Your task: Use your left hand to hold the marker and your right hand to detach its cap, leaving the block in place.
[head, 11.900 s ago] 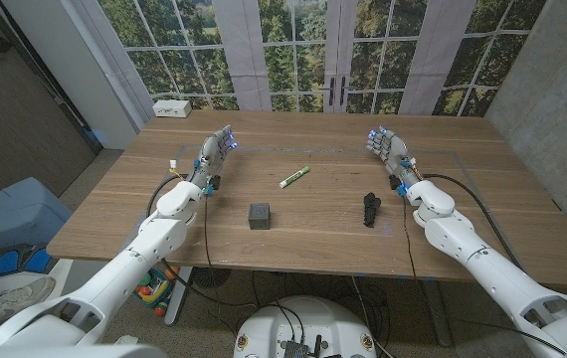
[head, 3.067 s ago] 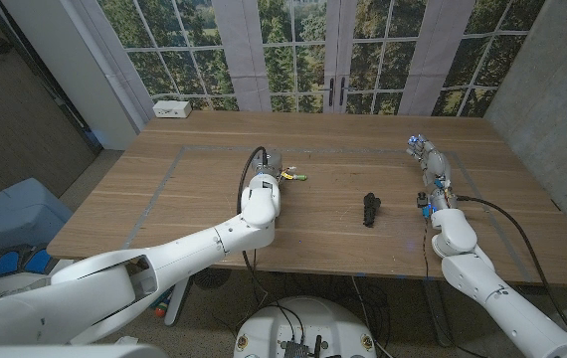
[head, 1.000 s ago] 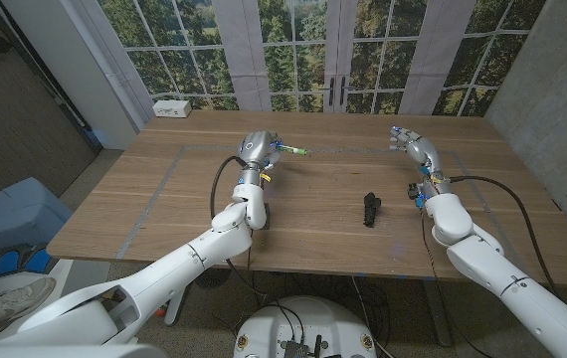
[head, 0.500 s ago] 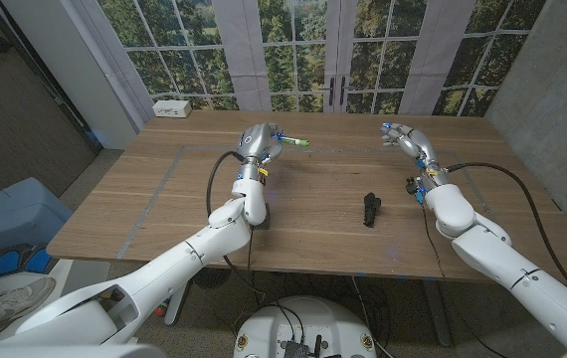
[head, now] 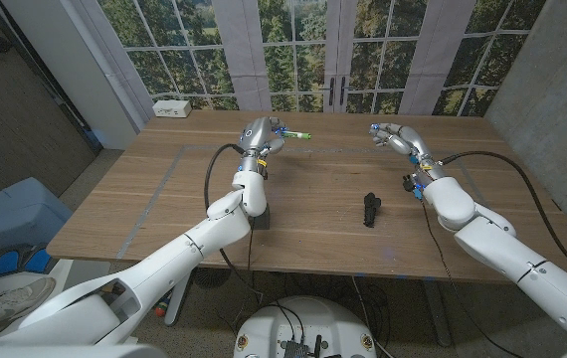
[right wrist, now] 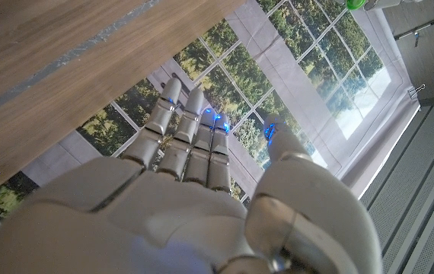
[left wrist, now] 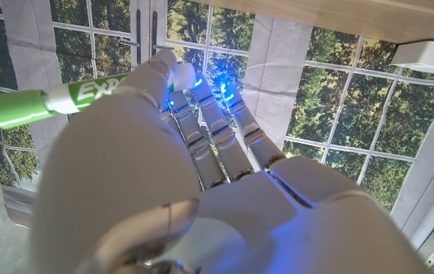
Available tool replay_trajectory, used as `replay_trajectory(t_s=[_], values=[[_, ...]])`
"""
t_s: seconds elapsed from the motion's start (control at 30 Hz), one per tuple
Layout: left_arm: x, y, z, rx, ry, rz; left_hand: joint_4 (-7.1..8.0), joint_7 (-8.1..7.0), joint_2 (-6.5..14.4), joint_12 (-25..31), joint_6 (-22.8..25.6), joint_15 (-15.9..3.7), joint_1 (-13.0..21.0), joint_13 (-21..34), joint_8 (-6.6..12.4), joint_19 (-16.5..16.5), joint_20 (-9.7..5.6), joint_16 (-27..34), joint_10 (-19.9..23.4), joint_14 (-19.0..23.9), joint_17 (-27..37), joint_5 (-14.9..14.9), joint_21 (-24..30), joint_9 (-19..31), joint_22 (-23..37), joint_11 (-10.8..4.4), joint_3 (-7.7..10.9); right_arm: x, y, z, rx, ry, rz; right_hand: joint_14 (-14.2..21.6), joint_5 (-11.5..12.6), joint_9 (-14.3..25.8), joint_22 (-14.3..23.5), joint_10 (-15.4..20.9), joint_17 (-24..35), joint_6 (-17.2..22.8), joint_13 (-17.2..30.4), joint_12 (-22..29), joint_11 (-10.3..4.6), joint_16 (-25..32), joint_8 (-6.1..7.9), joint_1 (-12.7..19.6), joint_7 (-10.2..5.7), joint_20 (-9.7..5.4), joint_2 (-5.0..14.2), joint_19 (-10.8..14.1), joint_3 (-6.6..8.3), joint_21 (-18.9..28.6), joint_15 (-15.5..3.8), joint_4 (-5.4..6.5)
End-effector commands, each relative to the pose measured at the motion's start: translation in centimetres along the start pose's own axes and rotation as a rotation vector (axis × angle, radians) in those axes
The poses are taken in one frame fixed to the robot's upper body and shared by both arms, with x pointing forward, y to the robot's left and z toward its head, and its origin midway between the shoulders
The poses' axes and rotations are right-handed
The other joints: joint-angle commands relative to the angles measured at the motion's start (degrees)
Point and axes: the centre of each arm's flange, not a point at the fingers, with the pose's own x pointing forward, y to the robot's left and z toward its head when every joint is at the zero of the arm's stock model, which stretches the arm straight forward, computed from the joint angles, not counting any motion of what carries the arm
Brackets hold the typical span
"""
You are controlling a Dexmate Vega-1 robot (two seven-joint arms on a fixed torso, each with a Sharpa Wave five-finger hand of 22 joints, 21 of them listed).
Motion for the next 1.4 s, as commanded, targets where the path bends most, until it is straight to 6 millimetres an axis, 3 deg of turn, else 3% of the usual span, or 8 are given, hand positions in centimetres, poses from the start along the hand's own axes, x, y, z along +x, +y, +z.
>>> replay_trajectory(t_s=[0.03, 0.9, 1.4], values=[[1.6, 0.7, 0.6, -0.056, -0.007, -0.05, 0.01, 2.16, 0.61, 0.12, 2.51, -6.93, 0.28, 17.81, -0.06, -0.28, -4.19, 0.06, 14.91, 0.09, 0.16, 0.66, 0.63, 8.77, 0.05, -3.67, -0.22, 0.9, 0.5, 1.3, -0.071, -0.001, 0.057, 0.56, 0.02, 0.16, 0.21, 0.69, 0.55, 0.37, 0.3, 0.41, 0.03, 0.62, 0.17, 0.85, -0.15, 0.06, 0.1, 0.36, -0.02, 0.61, -2.73, -0.34], [3.9, 1.3, 2.3, -0.059, 0.048, -0.306, 0.04, 2.15, 0.62, -0.63, 2.66, -6.92, 0.51, 19.22, -0.14, -1.36, -3.71, -0.39, 14.96, -0.41, 0.54, 2.14, 1.06, 8.1, -0.05, -3.66, -0.93, 1.6, 2.1, 3.5, -0.154, -0.064, 0.124, -0.39, -0.49, 0.3, 0.29, 0.4, 2.75, -0.21, 1.18, 0.53, -0.73, 2.15, -0.15, 3.33, -0.63, 0.48, -1.2, -0.11, -1.18, 1.29, -2.89, 0.08], [4.3, 1.5, 2.4, -0.198, 0.063, -0.383, 0.05, 2.41, 0.62, -1.19, 2.56, -6.92, 0.65, 19.65, 0.08, -1.66, -3.72, -0.5, 15.12, -0.44, 0.85, 2.86, 1.34, 8.31, -0.12, -3.65, -1.3, 1.9, 3.6, 3.5, -0.181, -0.093, 0.126, 0.73, -1.0, 0.4, 0.32, 0.47, 4.88, -0.69, 1.92, 0.76, -1.53, 4.46, -0.36, 6.7, -1.25, -0.34, -2.04, 0.5, -1.8, 2.31, -4.87, -0.08]])
